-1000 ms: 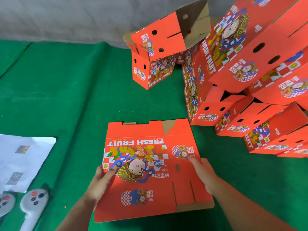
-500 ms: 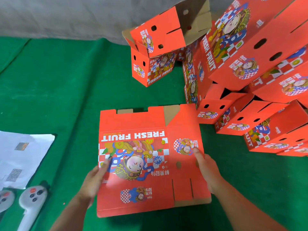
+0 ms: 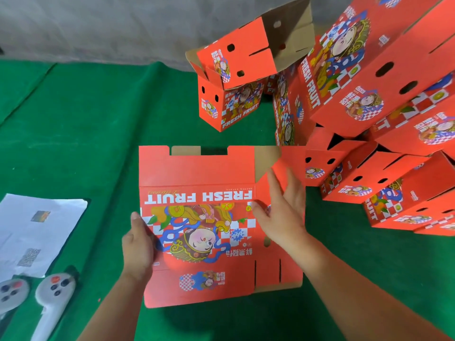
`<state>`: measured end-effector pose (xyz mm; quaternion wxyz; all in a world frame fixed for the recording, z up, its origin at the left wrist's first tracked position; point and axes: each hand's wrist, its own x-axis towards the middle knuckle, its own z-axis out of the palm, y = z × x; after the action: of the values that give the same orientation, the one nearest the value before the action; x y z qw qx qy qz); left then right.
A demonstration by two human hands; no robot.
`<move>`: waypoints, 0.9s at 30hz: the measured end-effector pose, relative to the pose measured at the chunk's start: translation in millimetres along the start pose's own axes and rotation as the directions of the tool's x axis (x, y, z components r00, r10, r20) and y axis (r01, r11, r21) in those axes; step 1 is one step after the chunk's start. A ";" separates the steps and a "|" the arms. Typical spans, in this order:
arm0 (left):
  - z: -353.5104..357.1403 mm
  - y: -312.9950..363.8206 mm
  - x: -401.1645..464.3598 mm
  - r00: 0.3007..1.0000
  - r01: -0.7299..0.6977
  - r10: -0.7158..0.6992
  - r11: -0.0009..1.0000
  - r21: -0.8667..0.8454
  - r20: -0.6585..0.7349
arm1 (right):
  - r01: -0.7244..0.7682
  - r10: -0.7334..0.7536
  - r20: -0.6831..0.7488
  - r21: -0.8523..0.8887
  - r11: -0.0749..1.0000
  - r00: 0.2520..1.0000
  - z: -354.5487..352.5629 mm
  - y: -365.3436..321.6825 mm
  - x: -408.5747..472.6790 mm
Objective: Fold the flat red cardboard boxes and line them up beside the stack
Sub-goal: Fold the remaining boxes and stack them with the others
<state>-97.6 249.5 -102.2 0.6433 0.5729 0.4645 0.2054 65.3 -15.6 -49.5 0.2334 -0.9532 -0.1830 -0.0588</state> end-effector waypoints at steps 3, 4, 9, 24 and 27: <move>5.5 1.7 -4.7 0.999 0.012 -0.011 0.999 -0.031 0.030 | -0.055 0.040 0.138 0.109 0.993 0.990 -11.2 -20.9 20.6; 5.7 1.4 -4.7 0.999 0.027 -0.025 0.999 -0.043 0.030 | -0.110 0.087 0.139 0.172 0.979 0.987 -16.6 -26.5 26.7; -1.6 4.9 -0.1 0.962 0.124 -0.100 0.989 -0.080 0.254 | -0.090 0.047 0.159 0.272 0.958 0.986 -51.3 -36.9 39.5; 12.4 158.9 16.8 0.756 -0.348 0.417 0.909 -0.230 0.505 | 0.609 -0.525 -0.331 0.246 0.754 0.784 -112.8 -26.0 15.1; 14.5 143.3 18.2 0.722 -0.496 0.476 0.862 -0.103 0.503 | 0.514 -0.470 -0.275 0.111 0.851 0.839 -106.0 0.9 0.8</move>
<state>-38.4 293.2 22.9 0.6551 0.7203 0.1139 0.1978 63.6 -65.5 44.0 0.3155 -0.8346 -0.3978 -0.2137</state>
